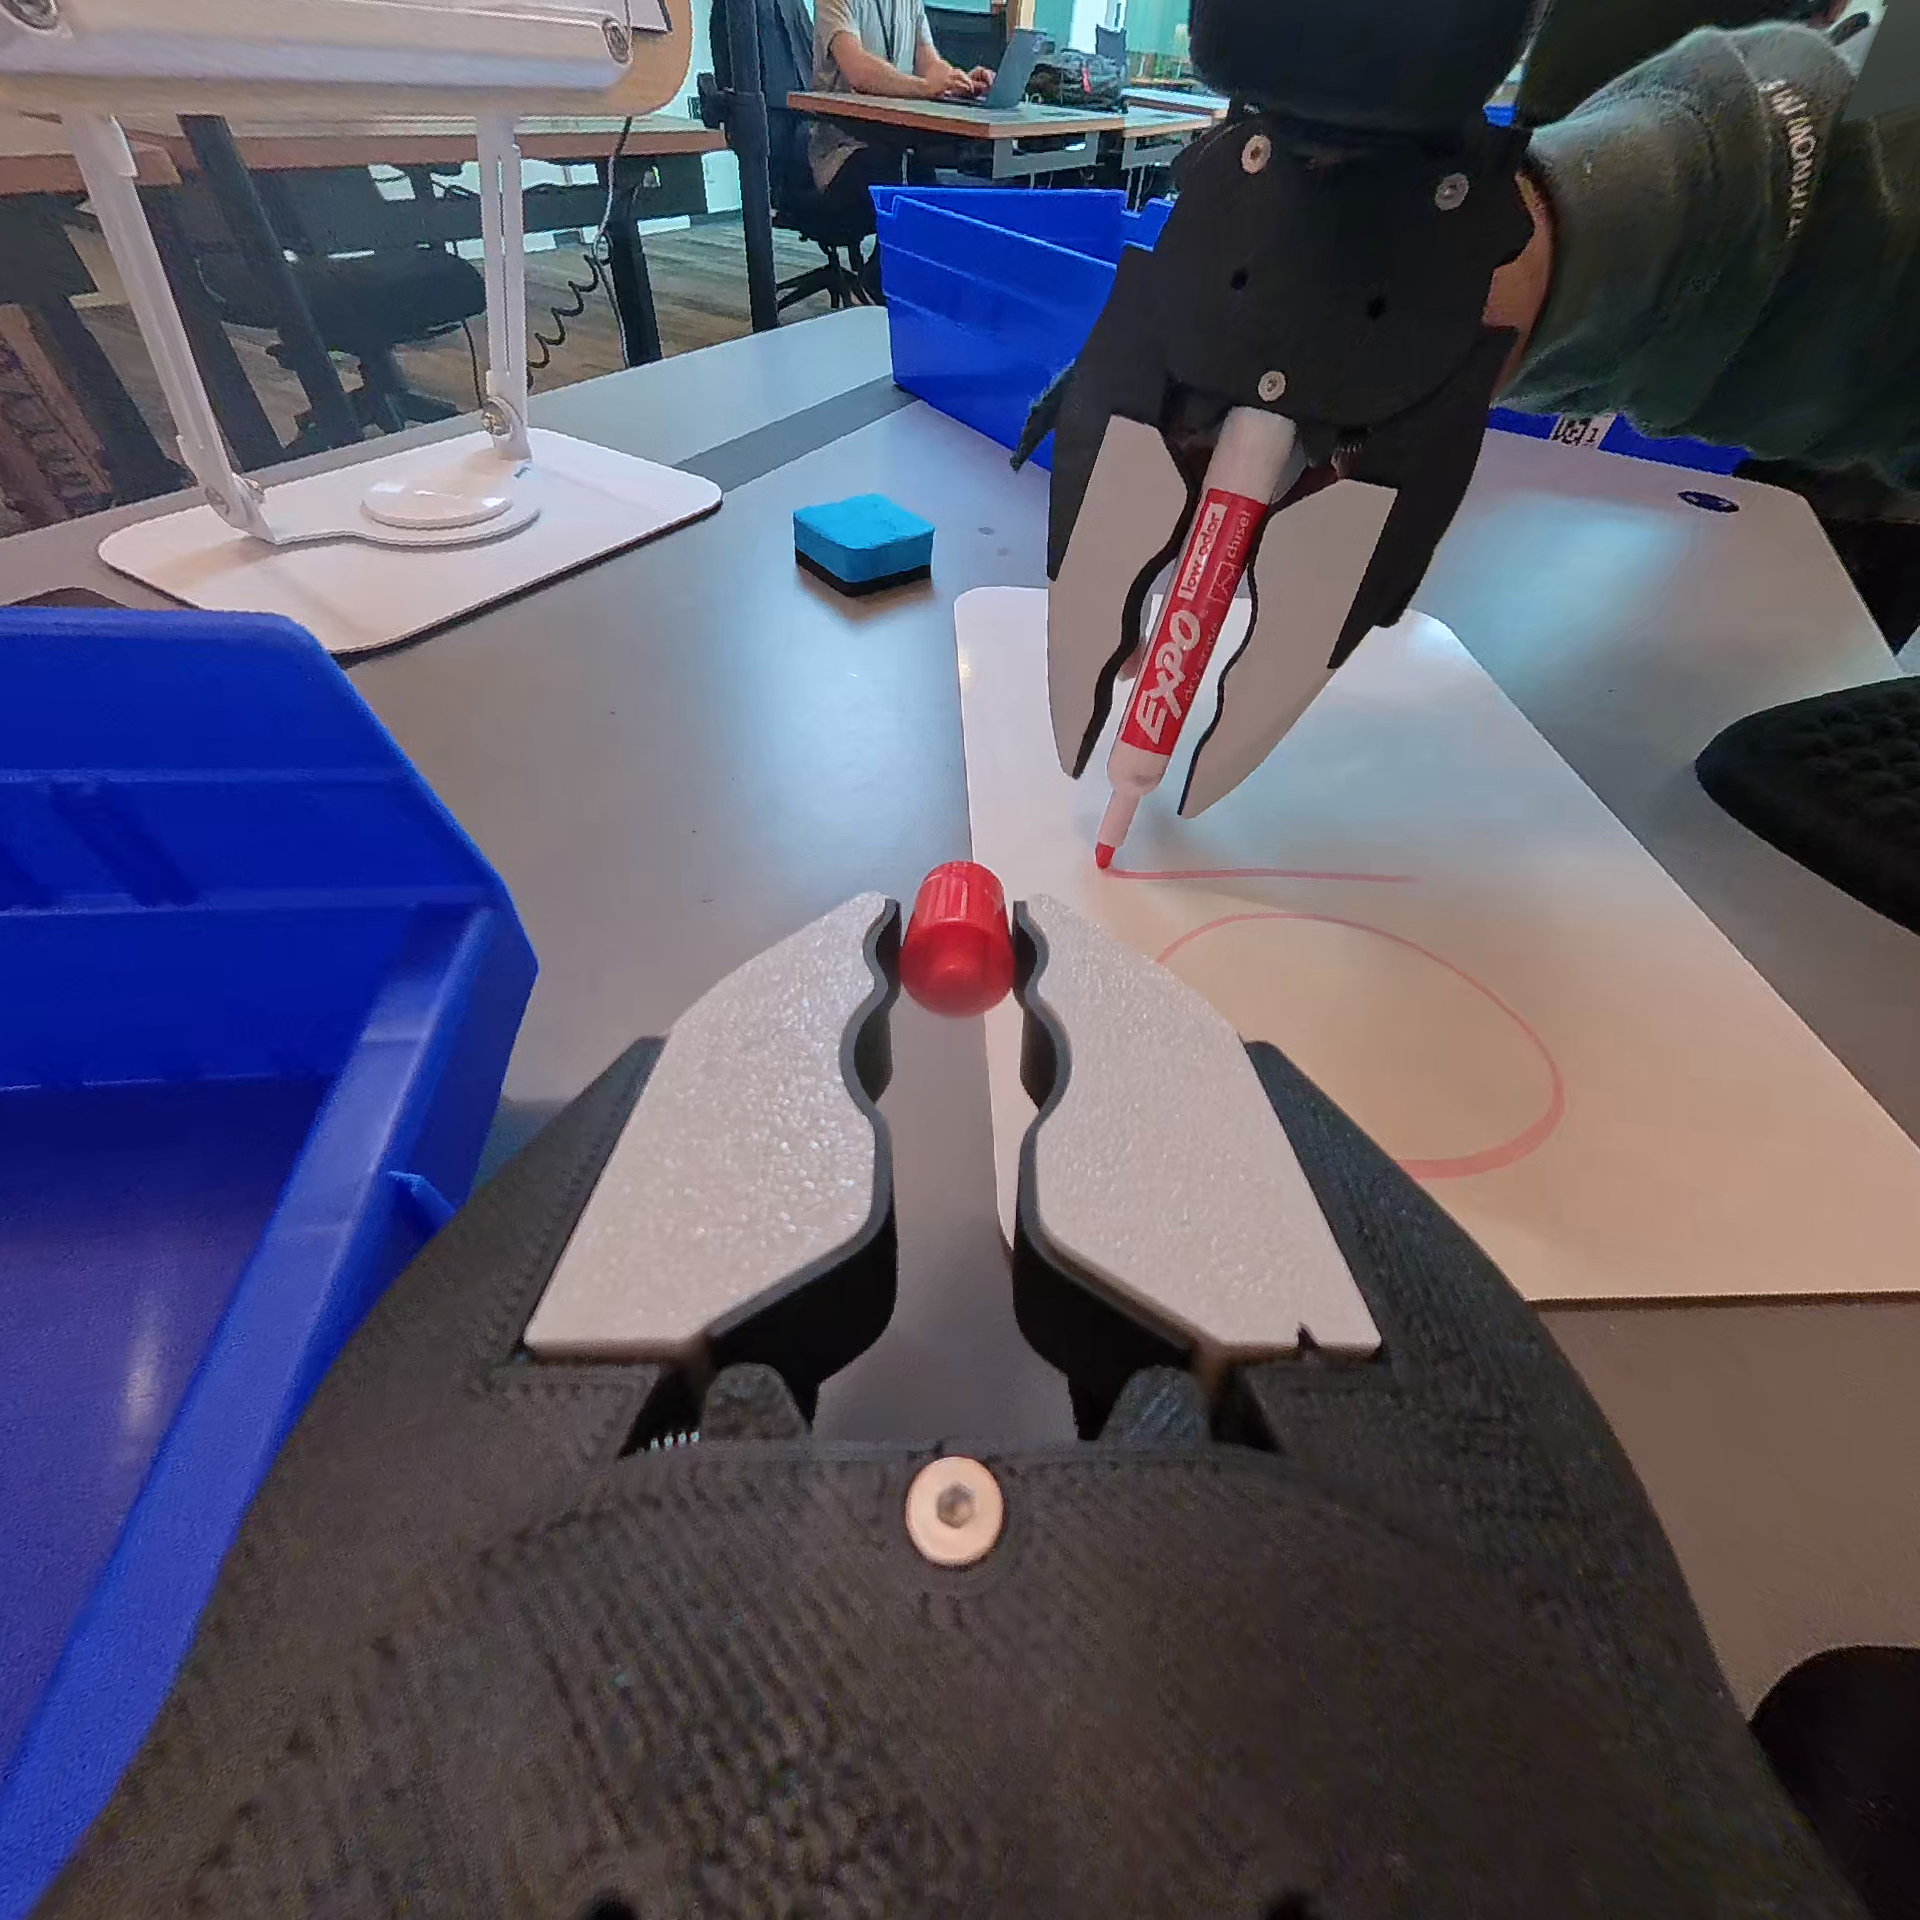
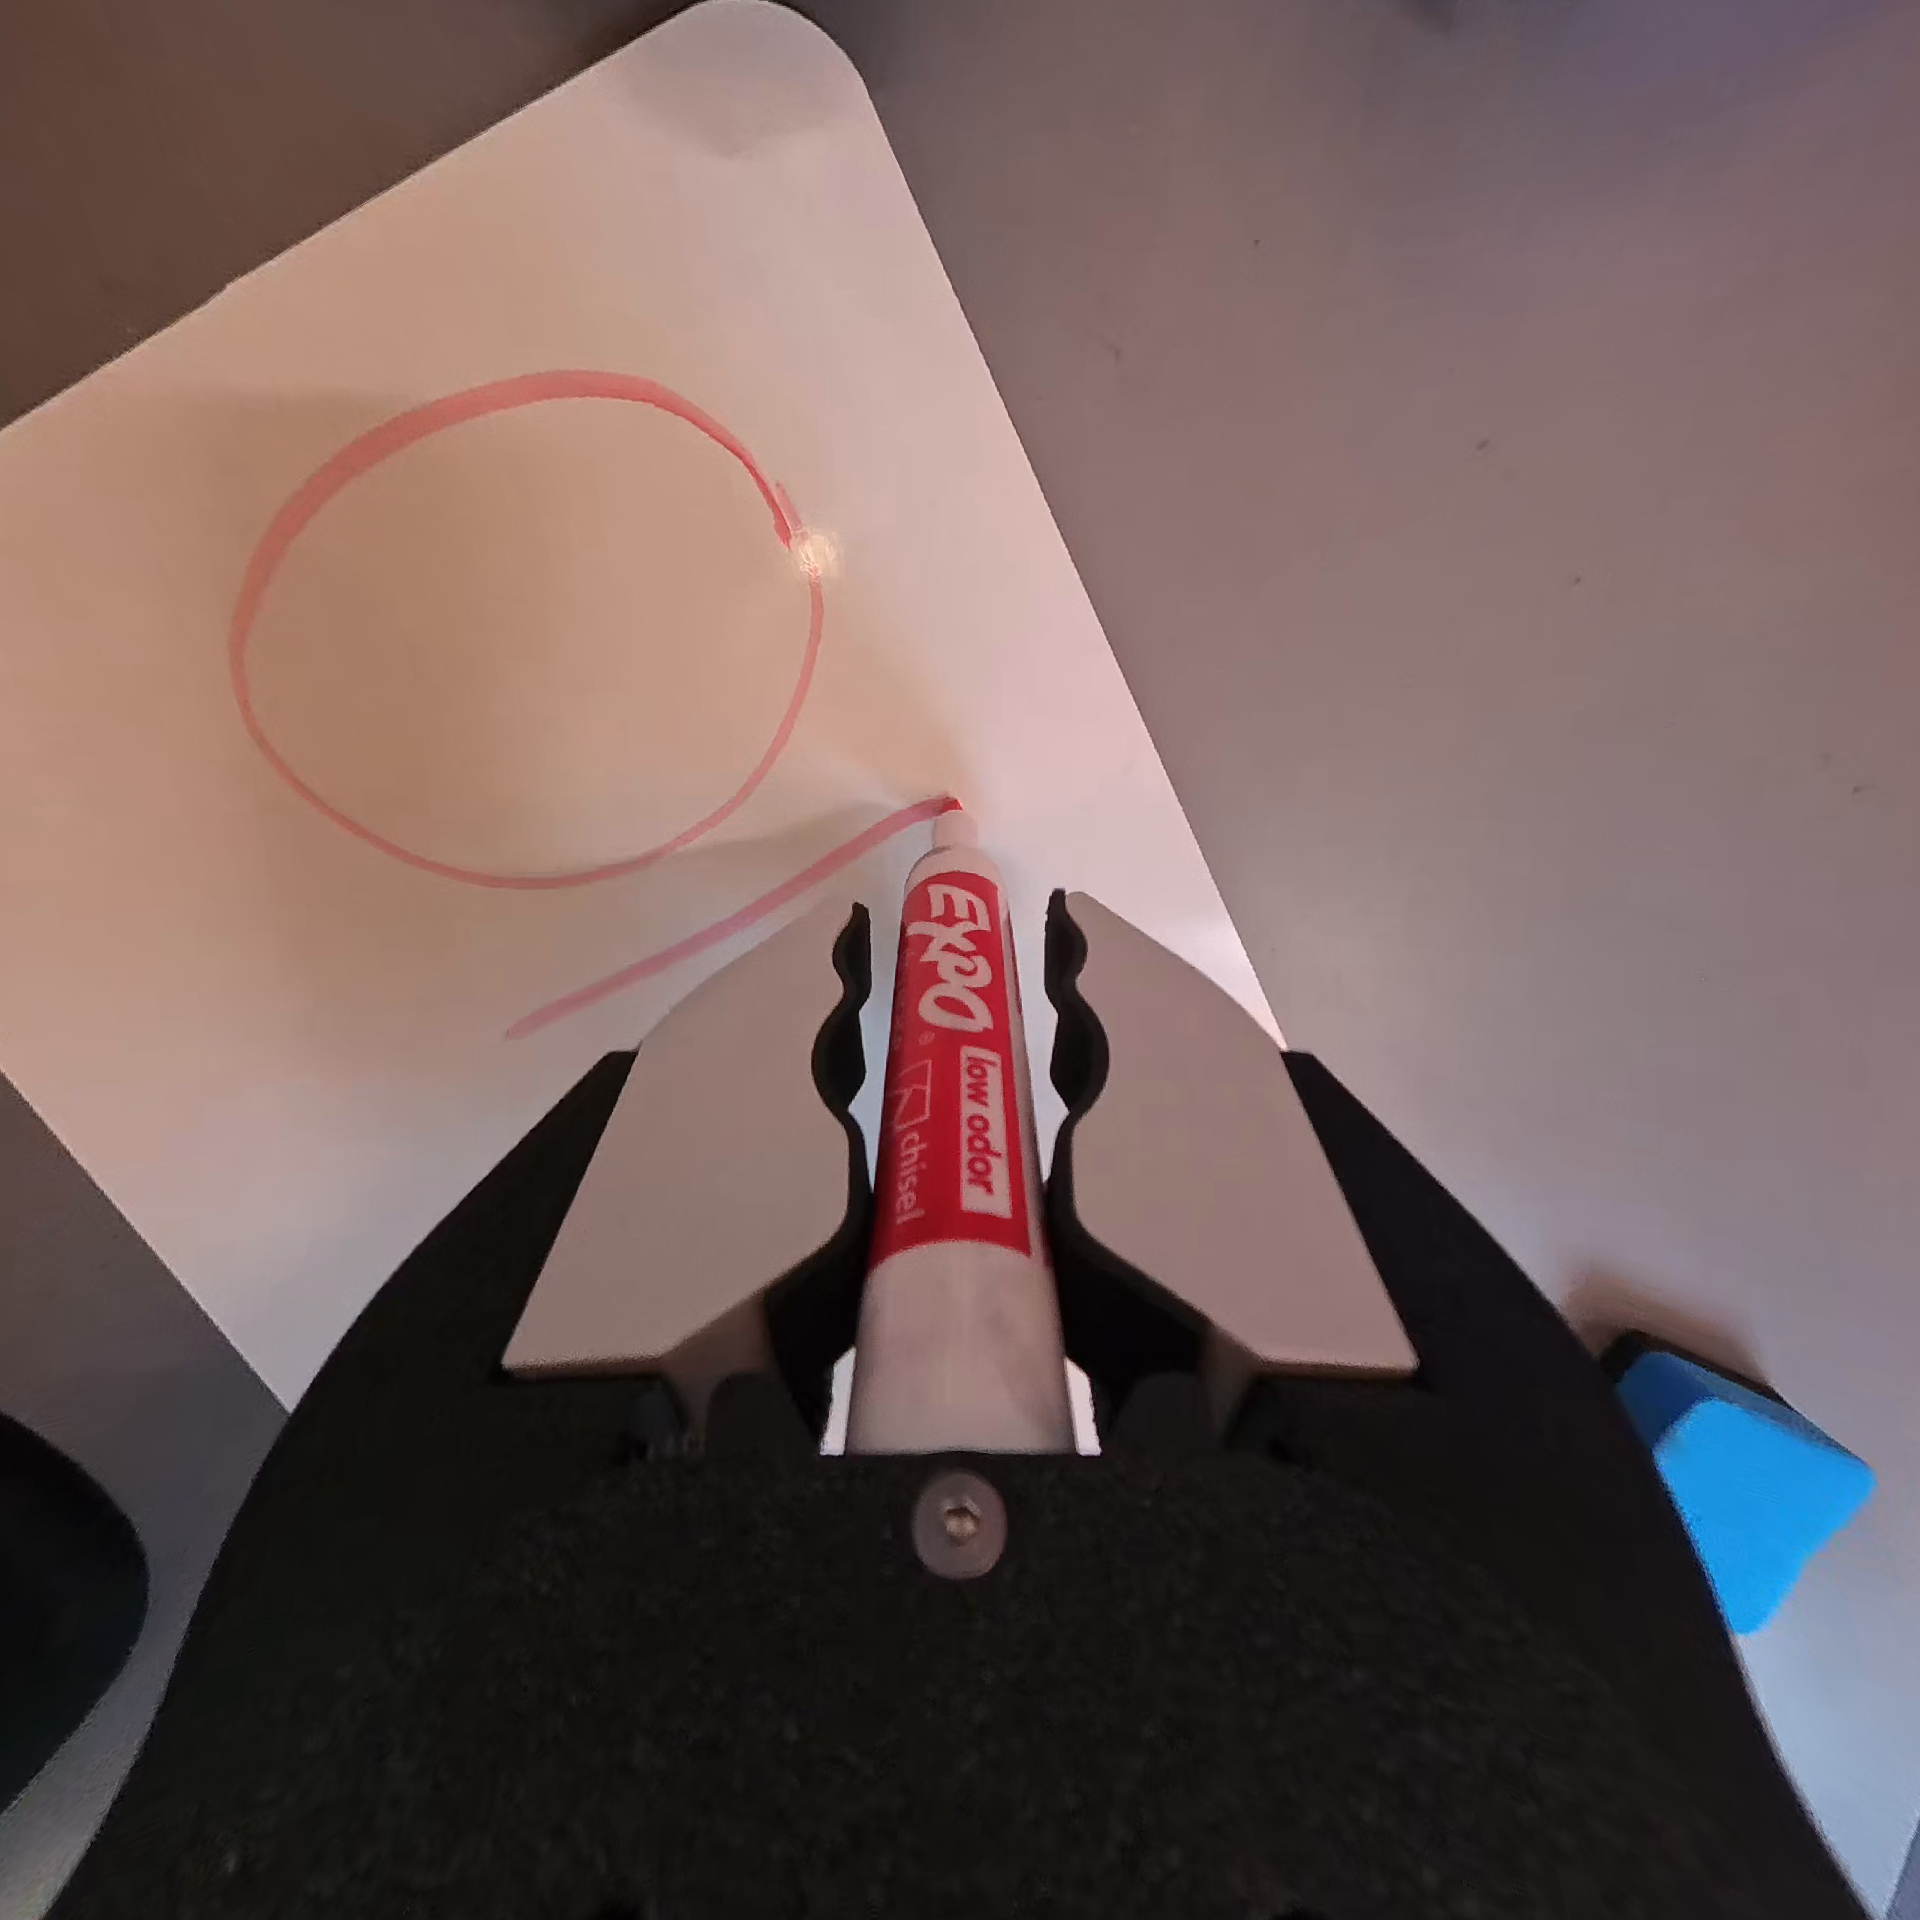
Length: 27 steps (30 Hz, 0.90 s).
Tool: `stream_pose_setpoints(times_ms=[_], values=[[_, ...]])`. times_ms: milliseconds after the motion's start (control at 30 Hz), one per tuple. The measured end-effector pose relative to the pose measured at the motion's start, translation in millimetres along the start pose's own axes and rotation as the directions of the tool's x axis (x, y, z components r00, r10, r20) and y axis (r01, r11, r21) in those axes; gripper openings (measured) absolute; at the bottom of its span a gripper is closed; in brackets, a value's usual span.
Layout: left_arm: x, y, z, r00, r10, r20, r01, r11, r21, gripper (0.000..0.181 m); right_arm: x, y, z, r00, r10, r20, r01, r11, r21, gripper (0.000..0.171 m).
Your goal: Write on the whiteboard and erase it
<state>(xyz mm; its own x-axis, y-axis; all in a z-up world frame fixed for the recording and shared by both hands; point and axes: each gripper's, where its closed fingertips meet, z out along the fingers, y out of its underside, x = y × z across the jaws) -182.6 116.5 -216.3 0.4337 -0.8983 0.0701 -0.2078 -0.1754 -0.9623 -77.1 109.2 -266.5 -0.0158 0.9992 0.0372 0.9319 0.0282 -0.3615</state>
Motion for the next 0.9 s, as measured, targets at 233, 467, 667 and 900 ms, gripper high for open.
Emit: stream_pose_setpoints(times_ms=[233,467,667,900], values=[[-0.1,0.8,0.2,1.000,-0.001,0.001,0.001,1.000,-0.002,0.020,16.4,28.4,-11.3,0.998,0.033,-0.048,-0.036,0.997,-0.063,0.033],[0.3,1.8,0.7,1.000,0.000,-0.001,0.000,1.000,-0.006,0.020,27.5,49.9,-19.4,0.994,0.075,-0.077,-0.082,0.993,-0.088,0.033],[0.0,1.3,0.4,1.000,-0.001,0.000,0.001,1.000,-0.004,0.020,10.5,57.3,-23.5,0.996,0.066,-0.059,-0.072,0.991,-0.112,0.033],[-0.3,2.4,1.2,1.000,-0.003,0.000,0.003,1.000,-0.007,0.020,-33.7,83.0,-36.0,0.996,0.080,-0.027,-0.083,0.985,-0.153,0.033]])
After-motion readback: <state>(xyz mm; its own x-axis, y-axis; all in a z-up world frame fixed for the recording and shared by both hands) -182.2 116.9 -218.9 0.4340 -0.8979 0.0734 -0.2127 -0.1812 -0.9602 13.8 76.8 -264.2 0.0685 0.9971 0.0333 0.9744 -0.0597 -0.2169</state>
